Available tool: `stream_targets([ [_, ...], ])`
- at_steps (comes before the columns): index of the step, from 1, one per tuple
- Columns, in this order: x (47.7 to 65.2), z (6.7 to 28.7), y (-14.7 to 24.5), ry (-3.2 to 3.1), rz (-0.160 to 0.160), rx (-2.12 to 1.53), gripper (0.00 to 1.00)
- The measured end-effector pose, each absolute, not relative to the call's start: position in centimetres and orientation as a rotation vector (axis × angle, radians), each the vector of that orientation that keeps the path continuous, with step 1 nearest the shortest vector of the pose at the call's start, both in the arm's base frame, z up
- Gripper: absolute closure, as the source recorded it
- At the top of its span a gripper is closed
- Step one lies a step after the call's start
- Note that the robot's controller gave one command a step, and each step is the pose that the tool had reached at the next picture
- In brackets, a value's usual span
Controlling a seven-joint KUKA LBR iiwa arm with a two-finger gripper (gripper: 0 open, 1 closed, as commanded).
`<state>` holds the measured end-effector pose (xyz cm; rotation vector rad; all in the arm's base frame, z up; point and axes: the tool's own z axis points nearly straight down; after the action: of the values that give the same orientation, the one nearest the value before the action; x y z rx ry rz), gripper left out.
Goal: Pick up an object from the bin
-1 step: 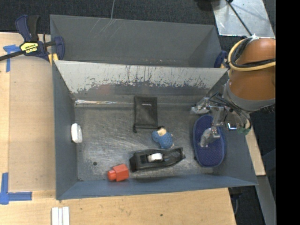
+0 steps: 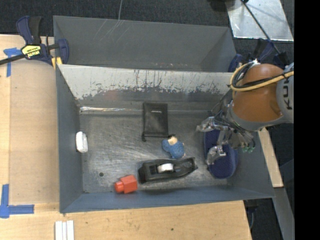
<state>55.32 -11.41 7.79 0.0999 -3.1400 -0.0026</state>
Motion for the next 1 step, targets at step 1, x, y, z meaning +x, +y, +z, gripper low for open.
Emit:
stream_targets([
  [1, 52.81, 7.39, -14.42, -3.095, -0.008, -0.596, 0.00],
])
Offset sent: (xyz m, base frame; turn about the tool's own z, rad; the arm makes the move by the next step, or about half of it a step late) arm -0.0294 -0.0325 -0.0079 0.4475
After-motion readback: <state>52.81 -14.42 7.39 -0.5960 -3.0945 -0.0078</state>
